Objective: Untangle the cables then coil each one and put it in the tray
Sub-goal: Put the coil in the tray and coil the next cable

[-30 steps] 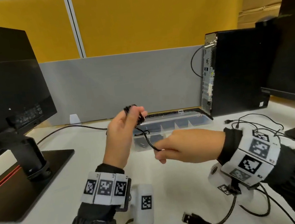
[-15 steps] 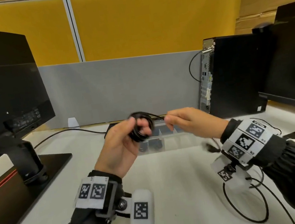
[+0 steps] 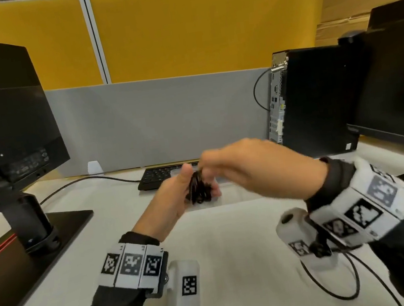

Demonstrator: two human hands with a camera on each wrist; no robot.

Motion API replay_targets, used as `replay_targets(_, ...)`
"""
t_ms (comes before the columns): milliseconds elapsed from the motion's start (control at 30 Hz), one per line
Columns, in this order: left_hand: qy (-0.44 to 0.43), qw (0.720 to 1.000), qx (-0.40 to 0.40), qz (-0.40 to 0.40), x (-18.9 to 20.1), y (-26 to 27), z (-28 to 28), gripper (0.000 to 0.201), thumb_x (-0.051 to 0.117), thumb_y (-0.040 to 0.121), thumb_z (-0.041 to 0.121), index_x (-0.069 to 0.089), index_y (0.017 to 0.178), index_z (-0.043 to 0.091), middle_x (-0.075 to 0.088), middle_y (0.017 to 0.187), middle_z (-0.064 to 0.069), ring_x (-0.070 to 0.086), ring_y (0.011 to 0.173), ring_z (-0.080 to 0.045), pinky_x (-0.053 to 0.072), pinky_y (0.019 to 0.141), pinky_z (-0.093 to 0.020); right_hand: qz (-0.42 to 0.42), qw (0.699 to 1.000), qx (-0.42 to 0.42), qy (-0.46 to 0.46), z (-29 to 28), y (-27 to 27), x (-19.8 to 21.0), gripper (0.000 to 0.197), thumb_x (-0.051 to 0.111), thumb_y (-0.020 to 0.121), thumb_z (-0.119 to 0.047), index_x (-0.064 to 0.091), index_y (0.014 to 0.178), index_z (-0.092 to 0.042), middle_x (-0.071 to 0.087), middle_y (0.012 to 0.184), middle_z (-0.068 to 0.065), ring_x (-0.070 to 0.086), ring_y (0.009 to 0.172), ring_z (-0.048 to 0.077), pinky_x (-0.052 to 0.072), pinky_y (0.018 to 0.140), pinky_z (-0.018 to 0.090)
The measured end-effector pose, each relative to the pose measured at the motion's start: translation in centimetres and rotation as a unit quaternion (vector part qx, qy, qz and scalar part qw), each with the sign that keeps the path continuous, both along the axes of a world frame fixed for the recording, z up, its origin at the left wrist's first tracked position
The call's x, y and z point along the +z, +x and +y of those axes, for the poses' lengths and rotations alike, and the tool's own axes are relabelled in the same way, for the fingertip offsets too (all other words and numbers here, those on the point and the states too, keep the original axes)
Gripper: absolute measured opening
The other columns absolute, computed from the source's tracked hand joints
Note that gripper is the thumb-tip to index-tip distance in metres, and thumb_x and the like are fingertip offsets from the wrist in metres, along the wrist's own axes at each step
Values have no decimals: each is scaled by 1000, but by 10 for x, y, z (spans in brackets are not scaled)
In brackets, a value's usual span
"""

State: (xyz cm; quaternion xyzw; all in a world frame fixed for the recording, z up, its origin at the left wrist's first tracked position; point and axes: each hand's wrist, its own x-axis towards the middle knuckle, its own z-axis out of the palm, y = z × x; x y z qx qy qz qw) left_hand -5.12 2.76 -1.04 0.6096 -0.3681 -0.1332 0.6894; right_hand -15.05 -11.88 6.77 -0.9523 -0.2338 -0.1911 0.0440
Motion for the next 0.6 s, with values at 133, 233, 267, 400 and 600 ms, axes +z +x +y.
replay_targets(133, -72, 992, -95, 44, 3, -10, -1, 66, 76, 52, 67, 72, 80, 7, 68, 75, -7, 66, 69, -18, 52, 67, -23, -47, 991, -87, 91, -32, 31, -6, 21, 34, 100, -33, 50, 93, -23, 56, 70, 0, 48, 59, 19, 45, 61, 40)
replay_targets(233, -144, 987, -54, 51, 8, -12, 2, 25, 81, 62, 38, 74, 68, 15, 66, 68, -1, 62, 62, -11, 51, 63, -19, 48, 989, -141, 27, -34, 42, -41, 20, 31, 102, -25, 51, 102, -21, 63, 91, 1, 54, 71, 19, 42, 64, 33)
replay_targets(267, -168, 983, -25, 64, 8, -11, 1, 13, 79, 67, 27, 74, 67, 15, 67, 66, 0, 63, 62, -10, 52, 64, -19, 92, 987, -130, 24, -28, 40, -53, 20, 31, 102, -22, 51, 105, -20, 61, 93, -3, 51, 69, 12, 39, 62, 27)
replay_targets(400, -191, 972, 108, 80, 9, -8, -4, 11, 57, 83, 9, 67, 84, 6, 69, 69, -1, 69, 79, -13, 54, 77, -20, 130, 988, -85, 8, 1, 25, -71, 14, 32, 100, -12, 45, 104, -15, 53, 90, 1, 49, 73, 20, 33, 61, 26)
replay_targets(600, -11, 977, 192, -95, 6, -11, -8, 18, 62, 84, 0, 65, 86, 18, 71, 80, 5, 65, 80, -3, 50, 75, -15, -65, 979, -183, -67, 17, 19, -61, 25, 54, 92, -26, 45, 109, -9, 44, 53, -2, 35, 38, 21, 3, 39, 24)
